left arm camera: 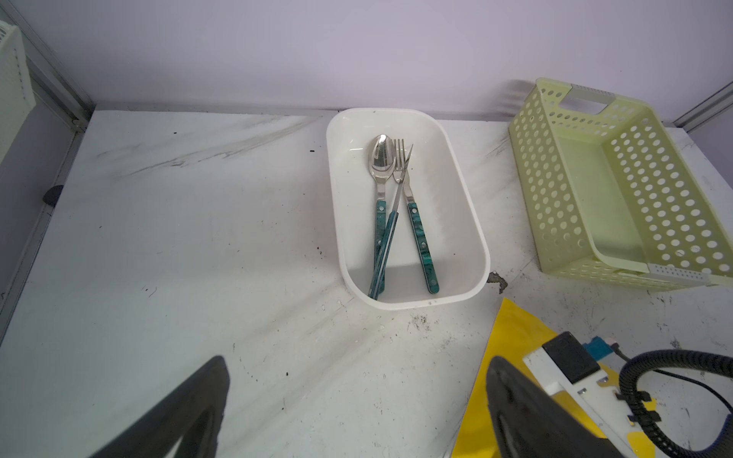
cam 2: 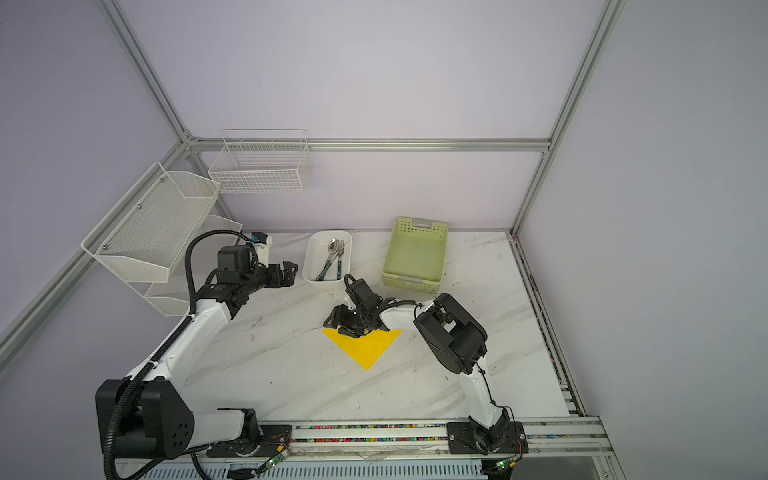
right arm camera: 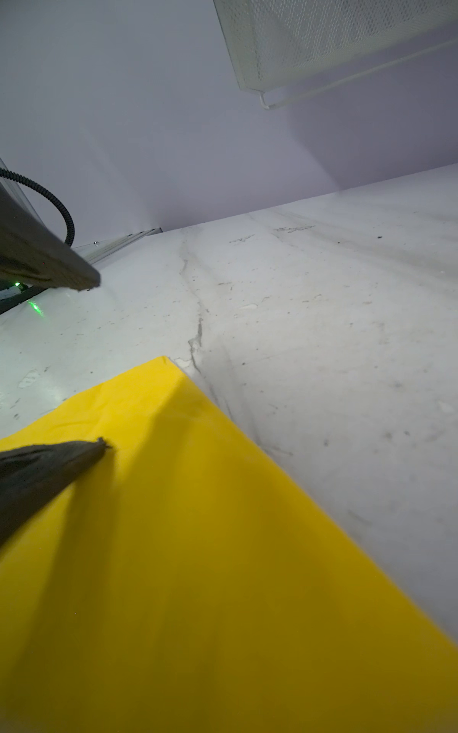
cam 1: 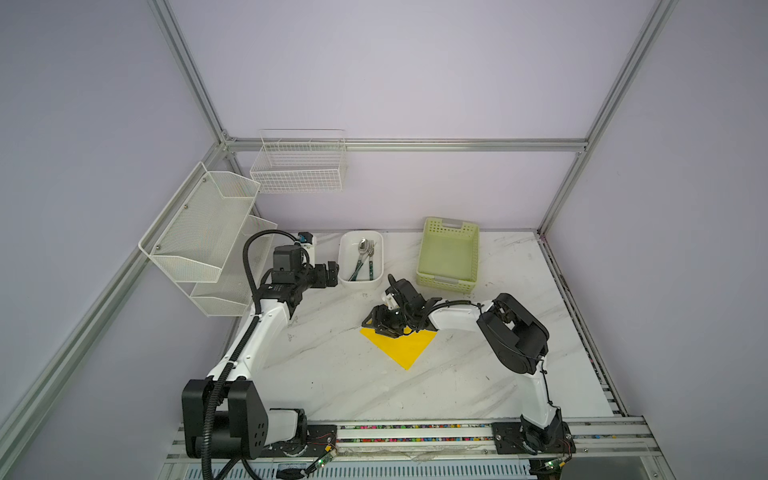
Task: Place the utensils on the paper napkin and roll it up
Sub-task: 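Drag the yellow napkin with the right gripper toward the table center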
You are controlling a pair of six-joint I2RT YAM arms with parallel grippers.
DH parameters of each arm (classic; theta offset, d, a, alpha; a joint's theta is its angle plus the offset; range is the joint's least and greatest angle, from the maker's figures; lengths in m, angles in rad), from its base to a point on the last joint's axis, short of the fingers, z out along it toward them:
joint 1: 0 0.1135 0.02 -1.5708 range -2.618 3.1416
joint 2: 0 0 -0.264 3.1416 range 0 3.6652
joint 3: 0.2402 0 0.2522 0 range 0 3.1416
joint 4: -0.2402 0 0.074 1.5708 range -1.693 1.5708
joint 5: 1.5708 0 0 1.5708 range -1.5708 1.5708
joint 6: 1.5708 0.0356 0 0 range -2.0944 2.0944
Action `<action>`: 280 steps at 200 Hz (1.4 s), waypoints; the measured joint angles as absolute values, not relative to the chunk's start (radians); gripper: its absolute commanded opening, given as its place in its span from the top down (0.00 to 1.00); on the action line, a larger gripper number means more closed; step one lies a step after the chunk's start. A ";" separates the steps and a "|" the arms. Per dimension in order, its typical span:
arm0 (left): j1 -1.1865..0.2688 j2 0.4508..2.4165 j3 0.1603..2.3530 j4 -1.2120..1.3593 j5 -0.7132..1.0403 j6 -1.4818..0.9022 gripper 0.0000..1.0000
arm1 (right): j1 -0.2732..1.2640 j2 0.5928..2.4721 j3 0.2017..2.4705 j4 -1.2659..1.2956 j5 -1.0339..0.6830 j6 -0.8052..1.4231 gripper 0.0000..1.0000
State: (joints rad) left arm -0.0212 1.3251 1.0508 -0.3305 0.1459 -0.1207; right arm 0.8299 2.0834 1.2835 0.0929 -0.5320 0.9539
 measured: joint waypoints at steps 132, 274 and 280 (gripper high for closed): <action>-0.021 1.343 1.051 -0.331 0.153 -0.120 0.00 | 0.567 1.812 1.121 -0.175 -0.374 0.748 0.32; -0.021 1.343 1.051 -0.332 0.153 -0.120 0.00 | 0.727 1.840 1.128 -0.294 -0.296 0.648 0.29; -0.021 1.343 1.051 -0.332 0.153 -0.120 0.00 | 0.733 1.840 1.128 -0.294 -0.295 0.654 0.28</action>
State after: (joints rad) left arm -0.0212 1.3426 1.0508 -0.3321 0.1528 -0.1204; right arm 0.7326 1.8404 1.1278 -0.2943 -0.2955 0.6544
